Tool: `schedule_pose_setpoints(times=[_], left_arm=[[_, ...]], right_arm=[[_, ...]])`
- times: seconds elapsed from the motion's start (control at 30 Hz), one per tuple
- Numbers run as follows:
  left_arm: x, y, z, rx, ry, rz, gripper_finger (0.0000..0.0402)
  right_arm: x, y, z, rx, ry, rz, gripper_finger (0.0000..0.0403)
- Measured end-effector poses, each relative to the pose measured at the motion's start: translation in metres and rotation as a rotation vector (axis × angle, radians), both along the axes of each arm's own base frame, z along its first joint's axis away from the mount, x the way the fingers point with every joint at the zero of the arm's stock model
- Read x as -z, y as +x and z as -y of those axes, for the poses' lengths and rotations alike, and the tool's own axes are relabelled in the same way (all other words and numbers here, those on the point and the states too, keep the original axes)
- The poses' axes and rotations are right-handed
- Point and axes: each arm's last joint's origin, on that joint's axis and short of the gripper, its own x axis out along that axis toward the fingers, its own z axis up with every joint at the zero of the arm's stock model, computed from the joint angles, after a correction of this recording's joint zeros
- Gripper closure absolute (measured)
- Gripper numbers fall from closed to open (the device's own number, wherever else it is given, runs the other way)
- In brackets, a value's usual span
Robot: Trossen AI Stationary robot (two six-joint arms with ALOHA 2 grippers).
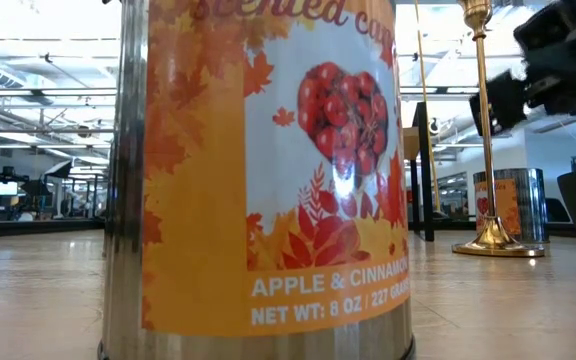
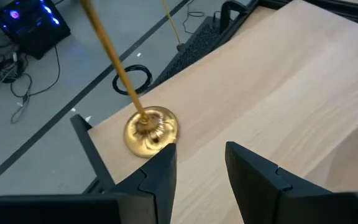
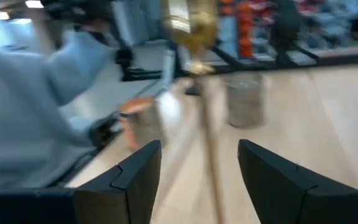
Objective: Pick & Place candle stick holders
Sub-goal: Put the gold candle holder on the shelf
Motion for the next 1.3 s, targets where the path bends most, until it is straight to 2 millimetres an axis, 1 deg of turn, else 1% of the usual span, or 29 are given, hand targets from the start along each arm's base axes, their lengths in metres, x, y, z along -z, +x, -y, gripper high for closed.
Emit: schedule_pose_setpoints(times=[0.07,0.13,0.23,0.37,0.47,0.57,0.67,0.77,0.97,1.1,1.27,1.3], left_arm=[[0.0,0.002,0.003,0.011,0.002,0.002,0.0256],[0.0,0.003,0.006,0.024,0.002,0.002,0.0256],[0.0,0.005,0.01,0.041,0.002,0.003,0.0256],[0.0,0.007,0.014,0.06,0.002,0.003,0.0256],[0.0,0.008,0.018,0.074,0.002,0.003,0.0256],[0.0,0.01,0.02,0.085,0.002,0.003,0.0256],[0.0,0.01,0.023,0.094,0.002,0.003,0.0256],[0.0,0.012,0.025,0.104,0.002,0.004,0.0256],[0.0,0.014,0.031,0.125,0.001,0.005,0.0256],[0.0,0.014,0.033,0.125,-0.01,0.013,0.0256],[-0.001,0.016,0.038,0.136,-0.024,0.026,0.0256],[-0.001,0.017,0.04,0.14,-0.024,0.027,0.0256]], right_arm=[[-0.003,0.002,-0.003,-0.017,-0.013,0.045,0.019],[-0.003,0.004,-0.005,-0.028,-0.017,0.053,0.019],[0.003,0.008,-0.007,-0.026,-0.026,0.0,0.019],[0.011,0.013,-0.006,0.041,-0.045,-0.072,0.019],[0.017,0.016,-0.006,0.032,-0.059,-0.115,0.019],[0.014,0.02,-0.007,0.03,-0.048,-0.094,0.0193],[0.016,0.023,-0.008,0.035,-0.018,-0.113,0.0205],[0.013,0.025,-0.008,0.034,-0.014,-0.075,0.0224],[0.014,0.029,-0.009,0.034,-0.014,-0.074,0.0274],[0.009,0.036,-0.01,0.033,-0.032,-0.066,0.0319],[0.006,0.045,-0.011,0.036,-0.051,-0.067,0.0385],[0.005,0.047,-0.011,0.038,-0.054,-0.065,0.0392]])
